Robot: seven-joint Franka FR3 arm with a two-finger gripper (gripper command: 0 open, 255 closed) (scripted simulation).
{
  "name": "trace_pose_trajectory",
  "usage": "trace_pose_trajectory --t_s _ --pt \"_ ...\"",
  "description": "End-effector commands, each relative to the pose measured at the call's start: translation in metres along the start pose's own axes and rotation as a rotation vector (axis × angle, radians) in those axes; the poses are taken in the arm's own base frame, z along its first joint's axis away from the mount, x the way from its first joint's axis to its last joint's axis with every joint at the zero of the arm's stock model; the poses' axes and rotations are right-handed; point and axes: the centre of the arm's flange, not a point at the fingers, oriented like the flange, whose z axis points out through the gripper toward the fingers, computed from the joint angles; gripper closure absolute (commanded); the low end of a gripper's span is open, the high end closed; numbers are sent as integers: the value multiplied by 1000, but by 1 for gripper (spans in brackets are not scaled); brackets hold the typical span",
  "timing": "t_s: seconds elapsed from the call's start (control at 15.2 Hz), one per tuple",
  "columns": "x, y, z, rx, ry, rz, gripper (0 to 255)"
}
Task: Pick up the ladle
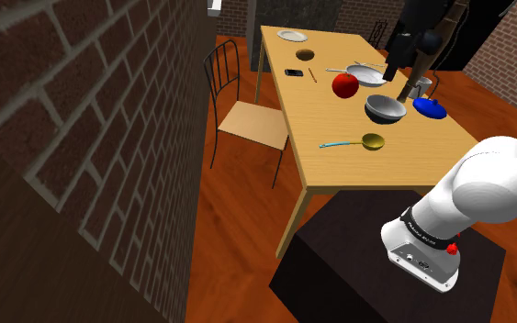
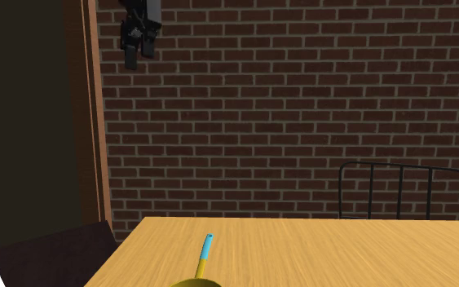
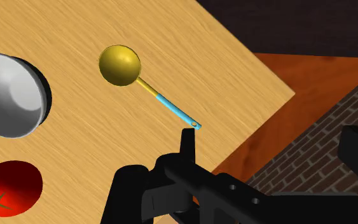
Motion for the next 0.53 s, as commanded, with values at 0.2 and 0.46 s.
trace_pose_trajectory --t_s 0.2,0.46 --pt "-1 22 34 17 -4 -88 0" --pt "1 51 81 39 -10 -204 0"
